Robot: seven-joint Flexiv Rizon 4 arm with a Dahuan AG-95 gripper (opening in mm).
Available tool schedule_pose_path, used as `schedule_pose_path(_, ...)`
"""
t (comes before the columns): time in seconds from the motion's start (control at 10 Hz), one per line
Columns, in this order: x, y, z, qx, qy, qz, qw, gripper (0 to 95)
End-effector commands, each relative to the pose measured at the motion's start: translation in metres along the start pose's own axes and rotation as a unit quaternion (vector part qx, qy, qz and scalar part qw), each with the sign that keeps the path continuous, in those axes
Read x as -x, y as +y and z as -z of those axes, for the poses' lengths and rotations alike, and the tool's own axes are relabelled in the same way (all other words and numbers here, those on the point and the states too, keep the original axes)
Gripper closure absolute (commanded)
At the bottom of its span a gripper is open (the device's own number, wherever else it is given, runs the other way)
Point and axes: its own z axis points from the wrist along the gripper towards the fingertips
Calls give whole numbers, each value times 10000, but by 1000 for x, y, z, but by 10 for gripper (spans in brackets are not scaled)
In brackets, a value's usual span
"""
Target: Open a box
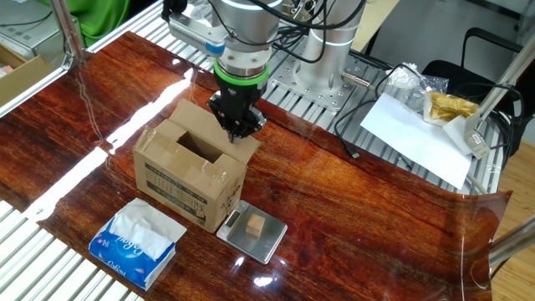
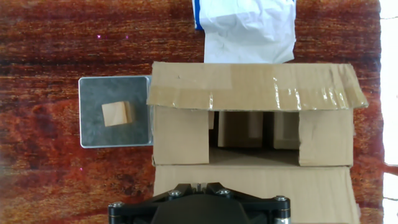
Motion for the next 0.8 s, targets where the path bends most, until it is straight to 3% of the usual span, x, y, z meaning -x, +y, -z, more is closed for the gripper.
schedule_pose_path(0.1, 0, -1, -3, 1, -19, 1, 10000, 950)
schedule_pose_path(0.8, 2, 1, -17, 30, -165, -44, 9998, 950)
